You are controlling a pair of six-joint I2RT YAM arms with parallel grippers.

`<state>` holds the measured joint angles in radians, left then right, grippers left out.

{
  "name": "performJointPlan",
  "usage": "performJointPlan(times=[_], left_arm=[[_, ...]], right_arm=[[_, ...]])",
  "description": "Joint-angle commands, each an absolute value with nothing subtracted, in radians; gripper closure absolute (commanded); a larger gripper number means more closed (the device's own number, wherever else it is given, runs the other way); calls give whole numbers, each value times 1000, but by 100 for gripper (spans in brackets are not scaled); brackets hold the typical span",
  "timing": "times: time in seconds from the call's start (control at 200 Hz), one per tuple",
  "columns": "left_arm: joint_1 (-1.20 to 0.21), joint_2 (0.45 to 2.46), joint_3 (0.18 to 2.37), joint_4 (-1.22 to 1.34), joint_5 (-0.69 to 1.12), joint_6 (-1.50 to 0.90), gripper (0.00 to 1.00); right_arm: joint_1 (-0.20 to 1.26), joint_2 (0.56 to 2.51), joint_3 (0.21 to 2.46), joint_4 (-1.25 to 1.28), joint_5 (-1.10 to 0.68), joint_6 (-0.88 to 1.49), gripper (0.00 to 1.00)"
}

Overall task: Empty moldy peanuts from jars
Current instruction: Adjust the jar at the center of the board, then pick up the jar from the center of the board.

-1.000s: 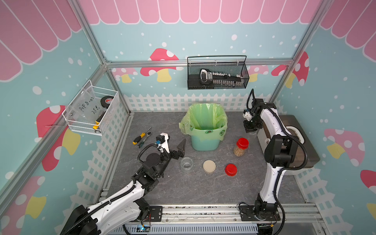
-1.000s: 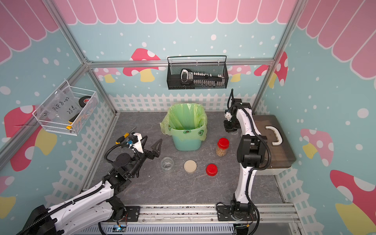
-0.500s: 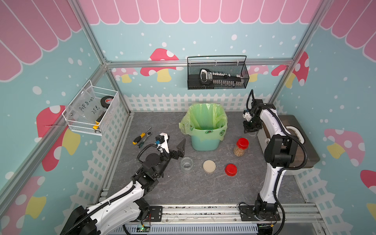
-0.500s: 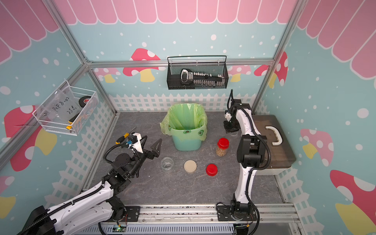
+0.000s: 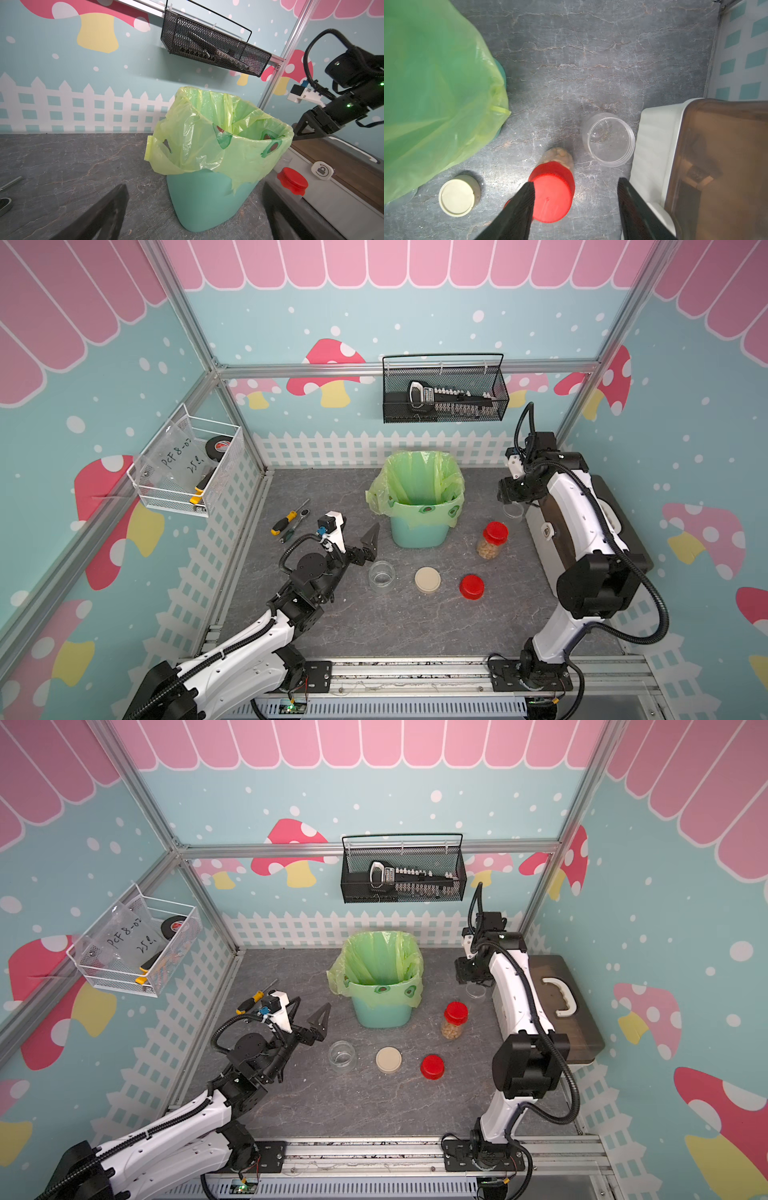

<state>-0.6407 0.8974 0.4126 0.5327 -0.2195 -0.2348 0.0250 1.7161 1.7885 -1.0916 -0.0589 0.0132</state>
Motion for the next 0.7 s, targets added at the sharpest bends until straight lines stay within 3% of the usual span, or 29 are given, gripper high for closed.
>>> performJointPlan(times=[0.0, 0.245, 0.375, 0.405, 0.42, 0.695], left_arm=[[-634, 884, 445, 509, -213, -242, 1], [-635, 836, 428, 499, -215, -248, 1], [-635, 814, 418, 492, -216, -247, 1], [-633, 810, 415, 495, -216, -247, 1], [-633, 809, 414, 495, -215, -246, 1], [-634, 838, 406, 548, -156, -254, 1]], right_arm=[[69, 1591, 1653, -1019, -54, 50, 35], [135, 1272, 1290, -864, -55, 156, 28], [149, 1196, 1175, -837, -18, 192, 15], [150, 1187, 1151, -824, -13, 196, 2], [149, 1184, 1139, -817, -13, 197, 1], [148, 1220, 989, -588, -53, 250, 1]])
